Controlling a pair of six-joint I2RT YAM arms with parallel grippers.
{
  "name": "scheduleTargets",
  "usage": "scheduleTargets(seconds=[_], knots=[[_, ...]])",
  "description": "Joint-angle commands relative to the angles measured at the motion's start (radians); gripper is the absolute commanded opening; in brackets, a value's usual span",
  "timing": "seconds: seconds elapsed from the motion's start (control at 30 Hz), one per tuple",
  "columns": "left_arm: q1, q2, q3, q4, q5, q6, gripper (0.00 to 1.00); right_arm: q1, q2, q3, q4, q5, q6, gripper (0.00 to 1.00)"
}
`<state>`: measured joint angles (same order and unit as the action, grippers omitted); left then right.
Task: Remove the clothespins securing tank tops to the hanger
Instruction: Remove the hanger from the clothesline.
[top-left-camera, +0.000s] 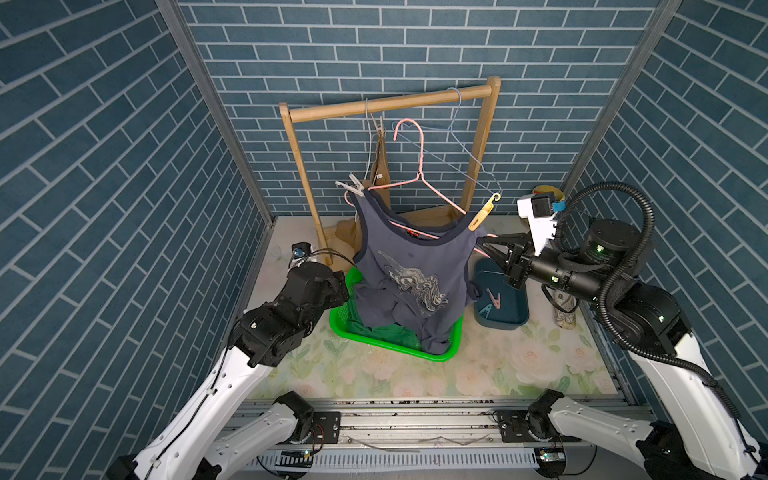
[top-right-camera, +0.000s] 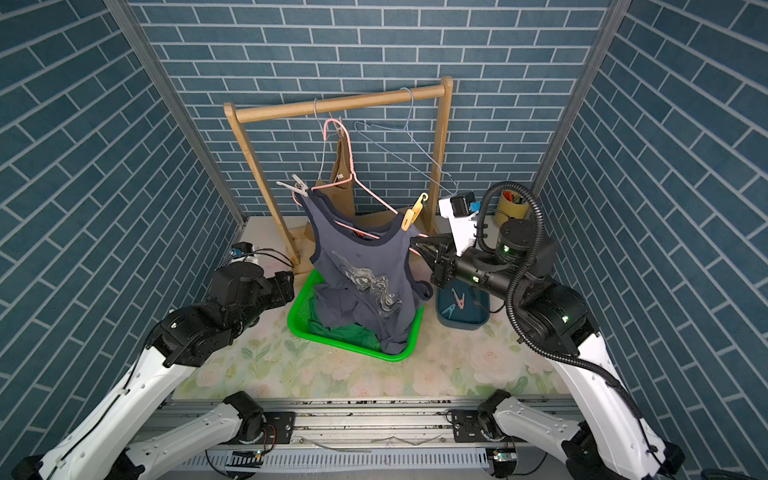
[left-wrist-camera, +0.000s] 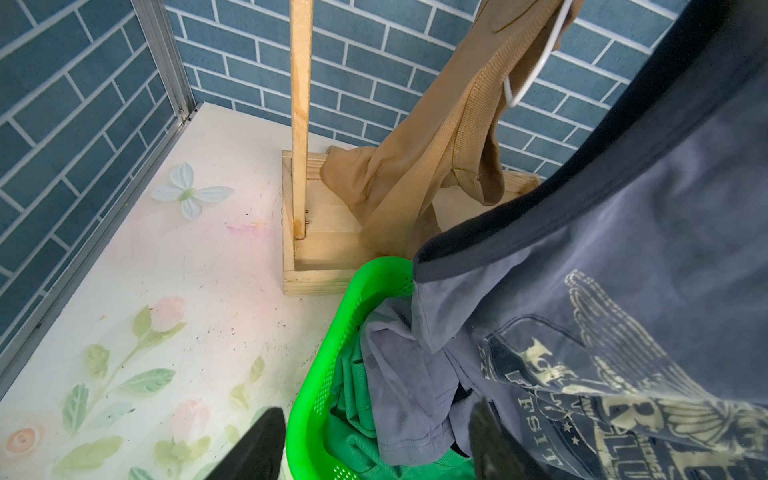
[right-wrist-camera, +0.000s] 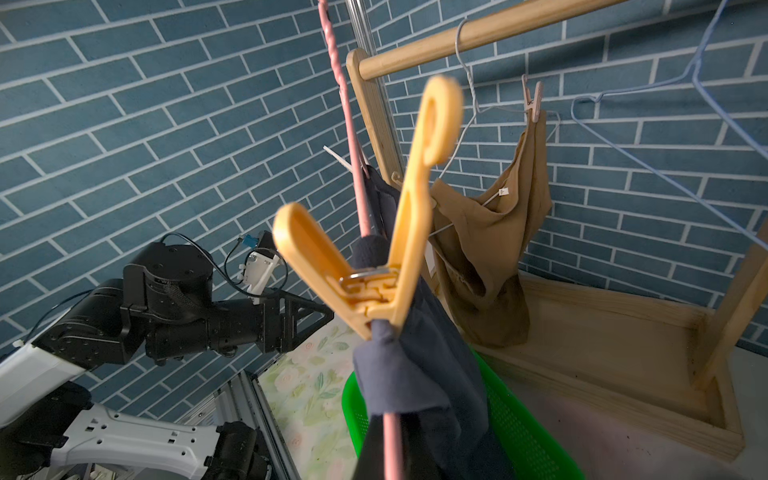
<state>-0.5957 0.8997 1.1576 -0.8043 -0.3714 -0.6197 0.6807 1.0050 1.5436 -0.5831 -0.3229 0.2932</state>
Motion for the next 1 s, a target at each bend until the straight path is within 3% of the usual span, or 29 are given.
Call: scheduleTargets(seconds=[0.0, 0.3, 0.4, 0.6, 0.8, 0.97], knots=[[0.008, 0.009, 0.048, -0.028, -0.024, 0.004, 0.72, 0.002, -0.039, -0.1, 0.136, -0.034, 0.054, 0.0], [0.022, 0.064, 0.19, -0.132, -0.063, 0.026, 0.77, 0.004, -0.131, -0.426, 0.334, -0.074, 0.143, 0.0], [0.051, 0.117, 0.27, -0.19, -0.036, 0.033, 0.9, 0.018, -0.133, -0.504, 0.381, -0.075, 0.138, 0.0], [0.128, 0.196, 0.38, -0.258, 0.07, 0.037, 0.98, 0.122, -0.143, -0.584, 0.412, 0.061, 0.031, 0.0], [0.268, 0.23, 0.359, -0.23, 0.262, 0.025, 0.98, 0.275, -0.126, -0.638, 0.453, 0.27, -0.116, 0.0], [0.448, 0.225, 0.252, -0.12, 0.529, -0.02, 0.95, 0.422, -0.097, -0.671, 0.507, 0.448, -0.242, 0.0]])
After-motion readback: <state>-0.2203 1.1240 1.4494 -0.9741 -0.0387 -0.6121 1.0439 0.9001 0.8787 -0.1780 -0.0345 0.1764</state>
